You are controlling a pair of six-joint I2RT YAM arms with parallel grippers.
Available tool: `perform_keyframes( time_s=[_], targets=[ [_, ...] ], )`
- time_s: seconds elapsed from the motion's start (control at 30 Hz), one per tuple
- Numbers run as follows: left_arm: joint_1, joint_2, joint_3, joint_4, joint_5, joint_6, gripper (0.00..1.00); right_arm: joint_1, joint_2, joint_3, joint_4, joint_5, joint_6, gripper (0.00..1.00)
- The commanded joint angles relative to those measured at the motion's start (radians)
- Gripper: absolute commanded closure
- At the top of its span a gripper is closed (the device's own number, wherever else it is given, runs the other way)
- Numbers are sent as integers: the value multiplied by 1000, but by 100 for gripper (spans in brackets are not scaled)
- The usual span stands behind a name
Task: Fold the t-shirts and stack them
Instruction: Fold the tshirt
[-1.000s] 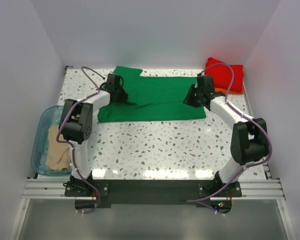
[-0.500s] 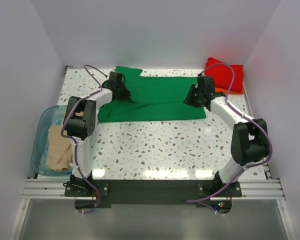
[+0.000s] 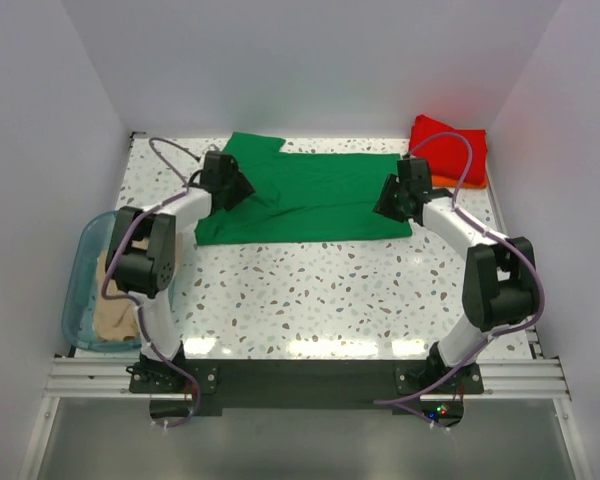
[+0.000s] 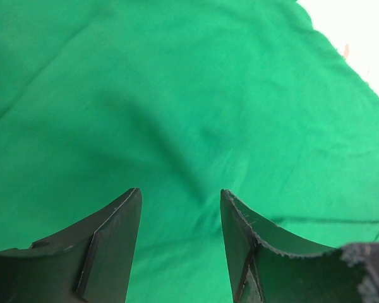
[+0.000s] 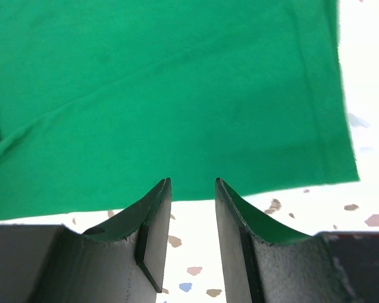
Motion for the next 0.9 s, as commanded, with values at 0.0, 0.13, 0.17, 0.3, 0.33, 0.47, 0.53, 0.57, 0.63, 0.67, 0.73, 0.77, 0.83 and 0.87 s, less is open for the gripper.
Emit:
perform_keyframes(
  time_s=[0.0,0.13,0.17,0.3,0.33,0.47,0.53,0.57,0.63,0.67,0.73,0.77,0.83,0.87],
  targets=[
    [8,-190,-154,13,-70,-59,43,-28,-50,-57,5,62,34,62],
    [0,-333,-319,9,-120,-76,43,-69,-89,-141,15,72,52,62],
    [-3,-383,-372,6,-132,-76,43,-91,-93,-175,26,71,60,62],
    [-23,-480,-480,-27,-197,-102,43,-155,-86,-224,55,19,78,61],
    [-24,-492,-498,-31,-217,-121,43,-166,-77,-230,71,7,84,61],
    [-24,-526,-576,-27,-252,-141,43,-181,-64,-243,84,-14,97,60],
    [-21,-529,-587,-33,-281,-138,43,-183,-55,-239,77,-10,92,60],
    [-21,-531,-596,-37,-291,-138,43,-183,-52,-236,75,-7,90,60],
    [-12,-532,-607,-31,-317,-133,42,-187,-46,-236,80,-3,92,59],
    [-5,-526,-612,-31,-321,-130,42,-190,-37,-235,80,-4,94,59],
    [23,-519,-616,-42,-327,-122,42,-190,-31,-232,78,-9,92,59],
    [35,-519,-621,-41,-323,-119,42,-190,-23,-230,78,-13,92,59],
    [61,-532,-636,-28,-315,-103,42,-194,-21,-230,81,-14,90,59],
    [68,-538,-652,-25,-315,-95,42,-195,-23,-235,83,-14,92,59]
  ],
)
